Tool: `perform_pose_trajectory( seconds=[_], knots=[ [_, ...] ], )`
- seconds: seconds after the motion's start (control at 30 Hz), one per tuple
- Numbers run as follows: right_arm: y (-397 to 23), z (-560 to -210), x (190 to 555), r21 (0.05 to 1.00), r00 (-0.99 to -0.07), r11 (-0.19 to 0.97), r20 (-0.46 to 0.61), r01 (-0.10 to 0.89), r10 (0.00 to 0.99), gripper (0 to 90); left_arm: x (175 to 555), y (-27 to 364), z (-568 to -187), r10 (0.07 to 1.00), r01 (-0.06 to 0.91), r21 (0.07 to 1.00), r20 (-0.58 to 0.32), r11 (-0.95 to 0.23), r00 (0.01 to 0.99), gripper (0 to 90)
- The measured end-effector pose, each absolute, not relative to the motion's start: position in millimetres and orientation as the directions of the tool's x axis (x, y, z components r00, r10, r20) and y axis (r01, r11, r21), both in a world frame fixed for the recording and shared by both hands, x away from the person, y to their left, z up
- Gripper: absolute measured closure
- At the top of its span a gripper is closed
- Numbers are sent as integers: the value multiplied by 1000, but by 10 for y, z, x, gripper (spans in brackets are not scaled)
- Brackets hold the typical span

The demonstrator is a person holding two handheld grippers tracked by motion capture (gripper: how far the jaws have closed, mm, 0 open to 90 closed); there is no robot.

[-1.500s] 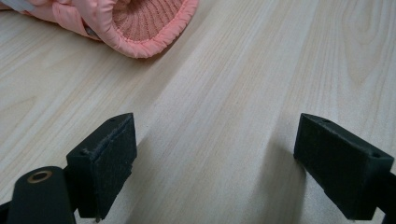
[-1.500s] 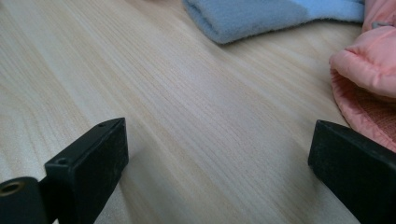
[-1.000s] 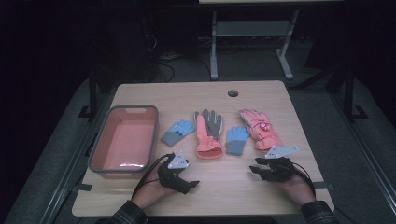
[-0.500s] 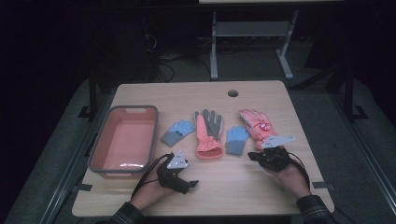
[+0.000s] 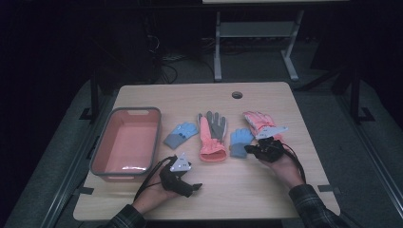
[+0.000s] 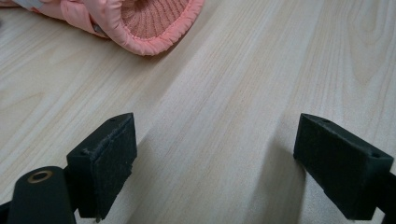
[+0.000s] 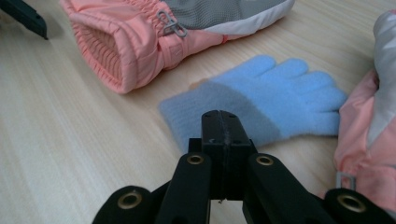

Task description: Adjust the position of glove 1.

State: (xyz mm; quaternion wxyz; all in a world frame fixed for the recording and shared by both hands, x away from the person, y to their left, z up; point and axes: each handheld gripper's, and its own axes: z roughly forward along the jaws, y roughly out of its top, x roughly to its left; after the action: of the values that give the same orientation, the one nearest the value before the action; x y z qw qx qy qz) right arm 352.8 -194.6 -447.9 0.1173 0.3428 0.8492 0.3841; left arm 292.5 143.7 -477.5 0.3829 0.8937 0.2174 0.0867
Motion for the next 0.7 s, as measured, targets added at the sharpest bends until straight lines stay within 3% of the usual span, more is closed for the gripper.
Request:
perform_pose_trajectory(
  seconds=[0.7],
  knots=[
    [-1825, -4574, 3754, 709, -729, 489, 51, 508, 683, 898, 2850, 1486, -4768, 444, 313, 718, -6, -622, 896, 124]
  ],
)
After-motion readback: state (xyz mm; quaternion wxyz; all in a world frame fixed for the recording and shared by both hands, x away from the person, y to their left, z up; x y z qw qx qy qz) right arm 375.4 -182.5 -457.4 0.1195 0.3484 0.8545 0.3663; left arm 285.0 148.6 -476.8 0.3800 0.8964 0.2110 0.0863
